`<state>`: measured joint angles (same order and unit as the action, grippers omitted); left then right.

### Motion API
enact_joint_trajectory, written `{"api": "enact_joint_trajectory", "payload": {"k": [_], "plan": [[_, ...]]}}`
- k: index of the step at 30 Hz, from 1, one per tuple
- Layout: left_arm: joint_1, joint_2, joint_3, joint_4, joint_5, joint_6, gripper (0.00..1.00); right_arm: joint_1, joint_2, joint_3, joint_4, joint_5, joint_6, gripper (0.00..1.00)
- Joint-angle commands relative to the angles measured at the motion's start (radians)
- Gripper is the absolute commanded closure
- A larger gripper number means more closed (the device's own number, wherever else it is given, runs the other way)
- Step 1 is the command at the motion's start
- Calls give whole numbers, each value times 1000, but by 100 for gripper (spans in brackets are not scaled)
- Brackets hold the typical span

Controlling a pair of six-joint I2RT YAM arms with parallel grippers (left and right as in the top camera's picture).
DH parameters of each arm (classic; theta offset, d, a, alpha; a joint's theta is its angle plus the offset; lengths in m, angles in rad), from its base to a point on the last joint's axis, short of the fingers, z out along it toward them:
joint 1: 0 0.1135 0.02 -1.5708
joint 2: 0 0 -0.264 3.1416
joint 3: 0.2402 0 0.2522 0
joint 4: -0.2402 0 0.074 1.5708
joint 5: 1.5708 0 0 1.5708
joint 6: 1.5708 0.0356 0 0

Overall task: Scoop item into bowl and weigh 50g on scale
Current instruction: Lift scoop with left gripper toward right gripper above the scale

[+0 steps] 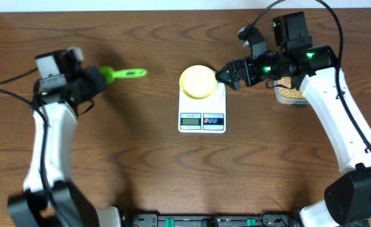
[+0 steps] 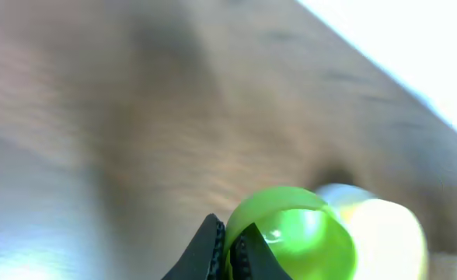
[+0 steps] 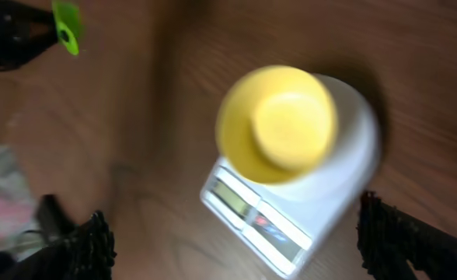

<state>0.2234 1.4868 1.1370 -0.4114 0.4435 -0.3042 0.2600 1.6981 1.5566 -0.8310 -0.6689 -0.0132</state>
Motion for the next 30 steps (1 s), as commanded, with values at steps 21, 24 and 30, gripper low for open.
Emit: {"api": "enact_joint_trajectory", "payload": {"k": [21, 24, 30], "plan": [[-385, -68, 16, 88, 21, -250, 93, 141, -19, 19, 201, -273, 121, 24], [-392, -68, 16, 119, 74, -253, 93, 141, -19, 19, 201, -272, 121, 30], [-393, -68, 16, 156, 111, -285, 93, 141, -19, 19, 203, -249, 121, 46]]}}
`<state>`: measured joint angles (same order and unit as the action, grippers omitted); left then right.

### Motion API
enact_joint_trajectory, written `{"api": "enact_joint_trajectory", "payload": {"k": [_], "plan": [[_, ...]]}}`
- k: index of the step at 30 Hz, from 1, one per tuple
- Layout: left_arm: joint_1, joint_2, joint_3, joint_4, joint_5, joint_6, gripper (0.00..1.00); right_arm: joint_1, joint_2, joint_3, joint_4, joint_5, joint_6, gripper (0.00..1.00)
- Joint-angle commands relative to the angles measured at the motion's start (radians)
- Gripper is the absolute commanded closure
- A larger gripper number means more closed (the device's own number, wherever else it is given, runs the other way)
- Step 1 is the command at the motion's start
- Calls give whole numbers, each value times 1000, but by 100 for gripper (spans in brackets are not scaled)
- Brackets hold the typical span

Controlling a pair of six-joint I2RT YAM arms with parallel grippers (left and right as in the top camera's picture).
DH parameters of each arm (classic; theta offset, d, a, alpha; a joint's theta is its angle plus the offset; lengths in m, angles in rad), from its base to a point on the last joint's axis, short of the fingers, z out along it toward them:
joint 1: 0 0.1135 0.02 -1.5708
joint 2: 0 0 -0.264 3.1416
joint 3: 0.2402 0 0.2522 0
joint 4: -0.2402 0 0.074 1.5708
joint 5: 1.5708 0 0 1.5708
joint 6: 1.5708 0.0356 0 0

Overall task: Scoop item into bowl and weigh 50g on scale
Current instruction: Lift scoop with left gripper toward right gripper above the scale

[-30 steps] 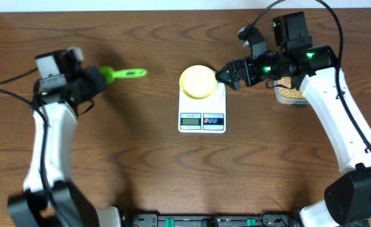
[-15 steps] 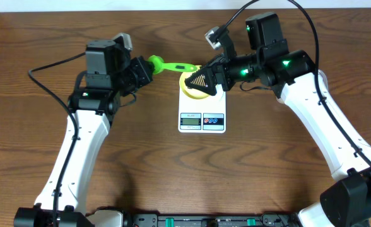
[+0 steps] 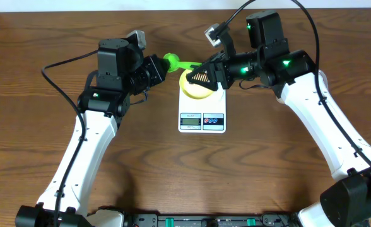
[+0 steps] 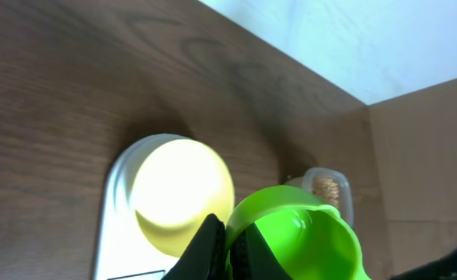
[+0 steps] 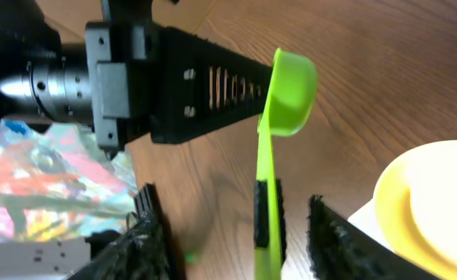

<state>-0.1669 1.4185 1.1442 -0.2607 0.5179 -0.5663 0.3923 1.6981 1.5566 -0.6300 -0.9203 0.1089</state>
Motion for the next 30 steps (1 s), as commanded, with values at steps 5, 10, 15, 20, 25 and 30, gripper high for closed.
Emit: {"api": "enact_joint_trajectory", "payload": {"k": [5, 10, 15, 20, 25, 30], "plan": [[-3, 1, 8, 2, 44, -23, 93, 9, -19, 19, 8, 24, -1, 46], [-3, 1, 8, -3, 44, -22, 93, 9, -19, 19, 29, 47, 0, 46], [-3, 1, 8, -3, 44, -22, 93, 9, -19, 19, 57, 90, 33, 49], [-3, 1, 8, -3, 43, -22, 93, 9, -19, 19, 63, 108, 34, 62], [-3, 1, 8, -3, 43, -20, 93, 9, -19, 18, 79, 118, 38, 71], [-3, 1, 8, -3, 43, -18, 93, 9, -19, 19, 94, 134, 52, 74]]}}
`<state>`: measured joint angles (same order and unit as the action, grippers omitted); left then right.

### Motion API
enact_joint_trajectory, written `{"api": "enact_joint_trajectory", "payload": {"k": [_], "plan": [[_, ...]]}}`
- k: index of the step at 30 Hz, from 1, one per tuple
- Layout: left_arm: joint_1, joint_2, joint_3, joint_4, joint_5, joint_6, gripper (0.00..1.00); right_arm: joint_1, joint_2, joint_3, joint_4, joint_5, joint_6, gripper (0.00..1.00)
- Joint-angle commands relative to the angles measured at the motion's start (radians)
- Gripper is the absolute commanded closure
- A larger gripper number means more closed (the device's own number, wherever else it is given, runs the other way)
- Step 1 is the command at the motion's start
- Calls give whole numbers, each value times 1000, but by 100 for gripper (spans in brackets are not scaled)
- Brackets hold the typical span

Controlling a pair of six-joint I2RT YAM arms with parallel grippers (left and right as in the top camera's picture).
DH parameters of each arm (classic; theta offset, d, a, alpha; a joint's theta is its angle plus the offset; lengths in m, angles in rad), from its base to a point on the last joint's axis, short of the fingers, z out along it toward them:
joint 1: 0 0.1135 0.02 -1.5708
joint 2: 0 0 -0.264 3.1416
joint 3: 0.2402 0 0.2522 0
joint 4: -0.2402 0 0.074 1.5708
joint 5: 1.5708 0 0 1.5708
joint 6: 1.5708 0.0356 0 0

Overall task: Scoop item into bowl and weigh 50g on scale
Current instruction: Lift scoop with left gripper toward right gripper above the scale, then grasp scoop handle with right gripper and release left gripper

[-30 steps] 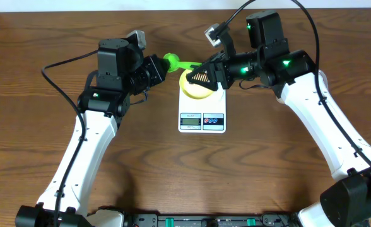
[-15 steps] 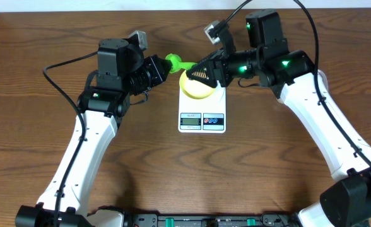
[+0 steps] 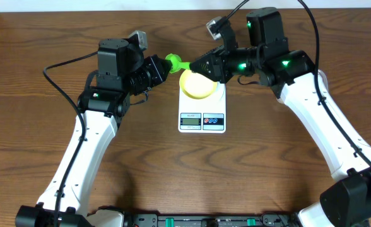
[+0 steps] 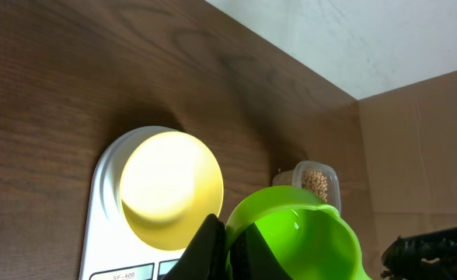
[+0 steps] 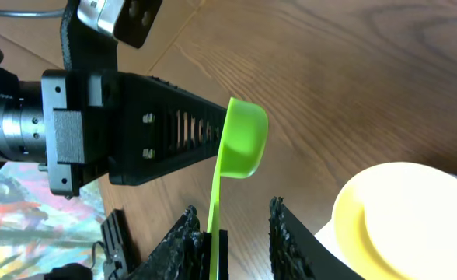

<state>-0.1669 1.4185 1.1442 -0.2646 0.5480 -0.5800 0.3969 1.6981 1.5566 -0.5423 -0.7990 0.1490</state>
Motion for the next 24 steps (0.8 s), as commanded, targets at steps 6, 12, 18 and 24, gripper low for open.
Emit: {"api": "enact_joint_trajectory", "payload": {"k": [6, 12, 18, 24], "plan": [[-3, 1, 8, 1, 13, -1, 93, 8, -19, 18, 9, 18, 19, 97], [-3, 1, 8, 1, 13, 35, 64, 27, -19, 18, 7, 72, 47, 99], [-3, -19, 8, 1, 52, 137, 46, 30, -19, 19, -29, 271, 83, 99], [-23, -104, 8, -145, 69, 296, 46, 13, -38, 23, -68, 603, 79, 99]]}}
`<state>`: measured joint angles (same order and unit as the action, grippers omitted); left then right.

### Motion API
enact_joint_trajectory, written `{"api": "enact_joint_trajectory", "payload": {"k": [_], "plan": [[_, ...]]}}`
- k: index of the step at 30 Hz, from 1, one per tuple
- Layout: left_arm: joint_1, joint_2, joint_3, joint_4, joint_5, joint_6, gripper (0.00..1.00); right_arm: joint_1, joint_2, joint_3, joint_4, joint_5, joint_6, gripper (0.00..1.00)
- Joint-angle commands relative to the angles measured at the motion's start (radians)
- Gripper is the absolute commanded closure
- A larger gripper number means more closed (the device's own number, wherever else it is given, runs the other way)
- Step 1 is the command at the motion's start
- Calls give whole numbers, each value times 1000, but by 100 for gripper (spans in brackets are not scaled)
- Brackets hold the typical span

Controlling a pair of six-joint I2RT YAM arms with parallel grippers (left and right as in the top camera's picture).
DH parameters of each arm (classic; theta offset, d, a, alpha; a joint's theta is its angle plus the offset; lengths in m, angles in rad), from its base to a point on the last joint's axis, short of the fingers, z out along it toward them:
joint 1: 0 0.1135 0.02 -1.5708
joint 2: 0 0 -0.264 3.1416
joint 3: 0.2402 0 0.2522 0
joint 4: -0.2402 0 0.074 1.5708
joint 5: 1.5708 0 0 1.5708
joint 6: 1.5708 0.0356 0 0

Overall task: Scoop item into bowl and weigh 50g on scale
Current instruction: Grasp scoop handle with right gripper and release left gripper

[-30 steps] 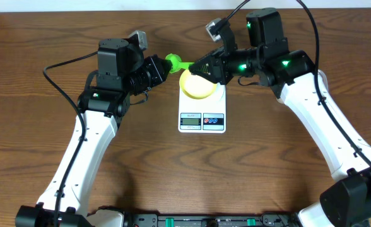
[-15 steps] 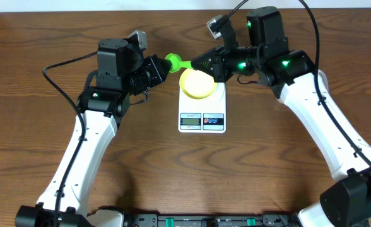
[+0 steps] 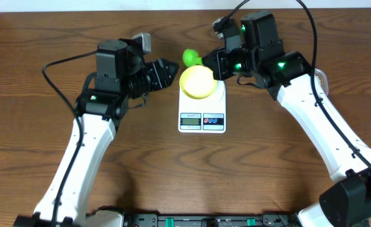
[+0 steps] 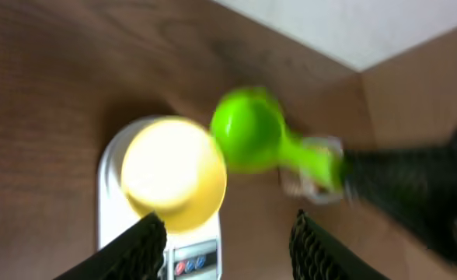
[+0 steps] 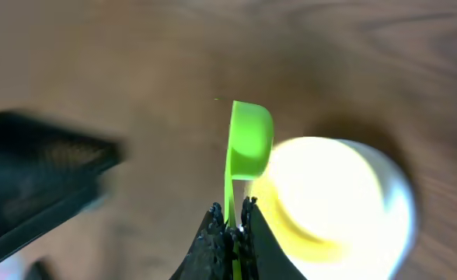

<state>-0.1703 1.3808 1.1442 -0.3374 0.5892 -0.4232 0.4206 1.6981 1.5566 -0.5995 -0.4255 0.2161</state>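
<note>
A yellow bowl [image 3: 197, 81] sits on the white scale [image 3: 202, 120] at mid-table. My right gripper [image 3: 213, 62] is shut on the handle of the green scoop [image 3: 190, 57], whose cup hangs just left of the bowl's far rim; the scoop [image 5: 248, 138] shows edge-on in the right wrist view, gripper [image 5: 232, 220] pinching its handle. My left gripper [image 3: 168, 67] stands open to the left of the bowl, holding nothing. In the left wrist view the open gripper [image 4: 228, 237] looks at the scoop [image 4: 248, 140], the bowl [image 4: 174, 171] and the scale.
A clear container of small tan grains [image 4: 314, 159] stands right of the scale, behind my right arm. The table's far edge meets a pale wall [image 4: 329, 23].
The left gripper has opened and let go of the scoop's cup. The right gripper has shut on the handle and now carries the scoop alone, near the bowl's far-left rim.
My left gripper held the scoop at the far left while the right hovered open by the scale. Then both met above the bowl, the right open around the handle. Now the scoop has passed to the right gripper.
</note>
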Motion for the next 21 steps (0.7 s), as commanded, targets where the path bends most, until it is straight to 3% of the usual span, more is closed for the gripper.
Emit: {"api": "enact_joint_trajectory", "payload": {"k": [1, 4, 9, 14, 21], "plan": [[-32, -76, 8, -115, 28, 170, 46, -15, -46, 26, -24, 271, 11, 99], [-93, -88, 8, -246, 12, 253, 46, -25, -71, 44, -87, 400, 11, 99], [-277, -73, 8, -412, -178, 345, 46, -27, -116, 68, -231, 603, 12, 99], [-413, -10, 7, -377, -226, 349, 46, -29, -148, 68, -331, 690, 62, 99], [-449, 197, 7, -319, -243, 352, 46, -31, -149, 68, -447, 764, 109, 99]]}}
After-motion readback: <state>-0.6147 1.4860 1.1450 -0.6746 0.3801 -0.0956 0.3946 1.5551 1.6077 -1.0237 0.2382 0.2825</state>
